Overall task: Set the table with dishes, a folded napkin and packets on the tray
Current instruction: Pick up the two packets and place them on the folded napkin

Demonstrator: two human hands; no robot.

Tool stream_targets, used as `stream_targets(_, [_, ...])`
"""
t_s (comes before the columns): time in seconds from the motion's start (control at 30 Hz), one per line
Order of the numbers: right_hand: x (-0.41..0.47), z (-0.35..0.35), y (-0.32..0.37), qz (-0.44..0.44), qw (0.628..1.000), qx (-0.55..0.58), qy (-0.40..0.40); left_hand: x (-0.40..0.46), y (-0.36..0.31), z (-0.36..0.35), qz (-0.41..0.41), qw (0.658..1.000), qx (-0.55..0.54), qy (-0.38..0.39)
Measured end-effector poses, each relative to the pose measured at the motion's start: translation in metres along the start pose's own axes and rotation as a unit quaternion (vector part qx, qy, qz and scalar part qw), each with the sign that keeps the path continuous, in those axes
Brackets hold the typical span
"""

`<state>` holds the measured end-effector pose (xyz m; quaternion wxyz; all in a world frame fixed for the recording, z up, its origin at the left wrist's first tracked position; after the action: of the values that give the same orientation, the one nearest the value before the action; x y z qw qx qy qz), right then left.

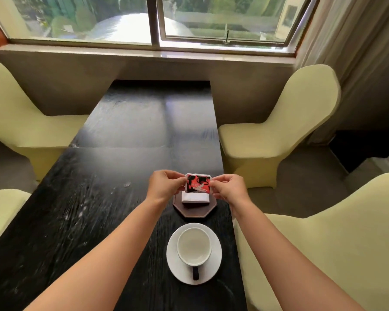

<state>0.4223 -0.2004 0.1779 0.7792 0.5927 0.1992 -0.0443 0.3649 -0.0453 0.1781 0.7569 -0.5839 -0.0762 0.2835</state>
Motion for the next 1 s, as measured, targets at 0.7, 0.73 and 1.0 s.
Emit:
stream_targets(0.7, [0.132,-0.06,-0.172,-0.069,0.975,-0.208,-0.042,0.091,0.185,-0.086,0.111,0.979,0.167,-0.047])
stream_targets(0.73, [0.132,-0.059,-0.175,-0.068,0.973,-0.214,-0.047,0.09,0.187,-0.088,0.11,0.979,0.165,-0.049])
stream_targets(1.0, [0.139,-0.062,-0.176,-0.023,0.956,-0.286,-0.064,0.094,0.19,-0.094,0.081,0.978,0.182,-0.065])
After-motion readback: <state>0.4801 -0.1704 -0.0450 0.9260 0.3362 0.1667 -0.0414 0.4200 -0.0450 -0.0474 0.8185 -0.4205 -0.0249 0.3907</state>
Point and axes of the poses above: each hand's wrist, its own x-axis towards the middle knuckle, its own z-axis out of the back of the hand, y = z × x, the point moved 1 cm from there along x, towards the middle knuckle, and after that the axes turned 1 degree about -z, right-handed, at the moved point
